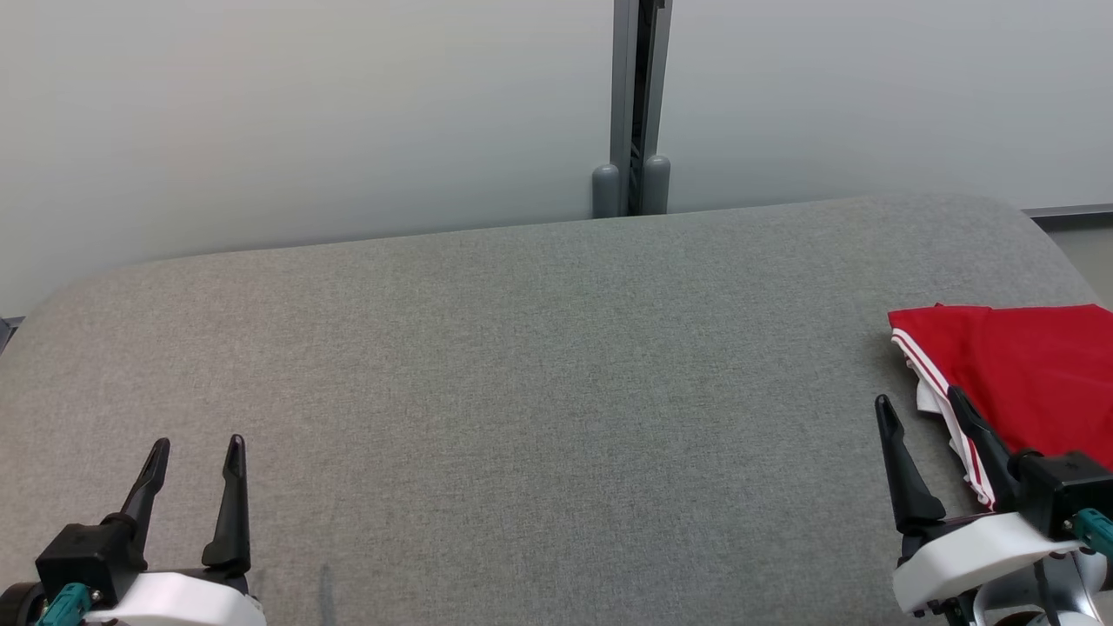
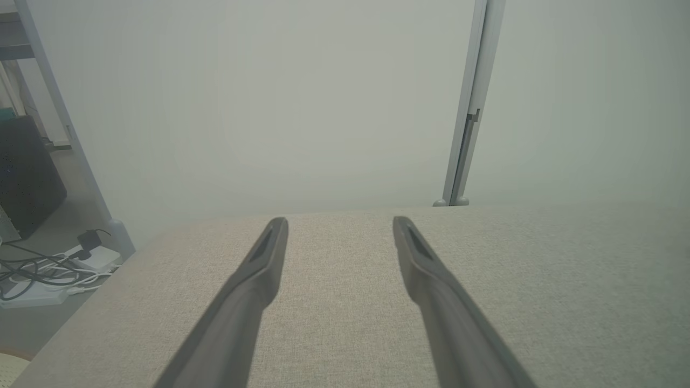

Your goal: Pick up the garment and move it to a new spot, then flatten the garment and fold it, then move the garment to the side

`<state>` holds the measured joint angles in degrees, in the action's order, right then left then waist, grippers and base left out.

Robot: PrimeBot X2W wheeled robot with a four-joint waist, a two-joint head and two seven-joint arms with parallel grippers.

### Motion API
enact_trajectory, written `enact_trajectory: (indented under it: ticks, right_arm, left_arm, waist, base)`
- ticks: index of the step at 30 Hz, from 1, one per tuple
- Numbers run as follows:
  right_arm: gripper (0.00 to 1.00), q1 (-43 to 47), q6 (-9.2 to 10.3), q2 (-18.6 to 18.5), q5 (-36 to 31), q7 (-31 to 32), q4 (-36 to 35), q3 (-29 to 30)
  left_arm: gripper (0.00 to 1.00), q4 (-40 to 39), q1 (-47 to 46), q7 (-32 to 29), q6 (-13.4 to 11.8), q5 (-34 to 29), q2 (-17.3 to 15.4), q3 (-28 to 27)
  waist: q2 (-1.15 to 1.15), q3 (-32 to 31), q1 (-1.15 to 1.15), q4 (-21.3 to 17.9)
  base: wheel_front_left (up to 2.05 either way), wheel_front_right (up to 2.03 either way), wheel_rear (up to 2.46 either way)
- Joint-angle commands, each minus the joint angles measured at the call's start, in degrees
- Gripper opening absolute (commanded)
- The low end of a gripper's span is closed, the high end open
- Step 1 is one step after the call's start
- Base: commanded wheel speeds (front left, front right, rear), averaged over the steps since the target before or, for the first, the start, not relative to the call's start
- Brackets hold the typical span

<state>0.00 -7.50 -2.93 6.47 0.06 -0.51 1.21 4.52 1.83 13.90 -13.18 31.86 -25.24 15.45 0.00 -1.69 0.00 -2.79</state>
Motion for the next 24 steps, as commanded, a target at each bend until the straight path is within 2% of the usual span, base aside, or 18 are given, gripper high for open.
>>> enact_trajectory:
  ticks: [1, 2, 3, 6, 24]
  right_arm:
    - [1.00, -0.1, 0.02, -0.1, 0.1, 0.2, 0.1, 0.1]
    - [1.00, -0.1, 0.02, -0.1, 0.1, 0.2, 0.1, 0.1]
    - [0.00, 0.1, 0.00, 0.0, 0.1, 0.0, 0.2, 0.0]
    - [0.00, 0.5, 0.00, 0.4, 1.0, 0.2, 1.8, 0.0]
    - [0.00, -5.4, 0.00, 0.3, 21.7, 0.3, 8.7, -1.6]
  left_arm:
    - [1.00, 0.2, -0.7, 0.2, -0.2, 0.1, -0.4, -0.1]
    - [1.00, 0.3, -0.7, 0.2, -0.4, 0.0, -0.4, -0.1]
    - [0.00, 0.3, 0.1, -0.1, -0.2, 0.1, 0.1, 0.0]
    - [0.00, 1.4, 0.7, -0.4, 0.1, 0.7, 1.6, 0.1]
    - [0.00, 5.6, -3.6, -5.7, 5.0, 14.7, 5.7, -7.3]
  waist:
    - [0.00, 0.0, 0.00, 0.0]
    - [0.00, -0.1, 0.00, 0.1]
    - [0.00, 0.0, 0.00, 0.1]
    - [0.00, 0.0, 0.00, 0.1]
    - [0.00, 0.4, 0.00, 0.5]
  base:
    - [0.00, 0.00, 0.00]
    - [0.00, 0.00, 0.00]
    - [0.00, 0.00, 0.00]
    - [0.00, 0.00, 0.00]
    - [0.00, 0.00, 0.00]
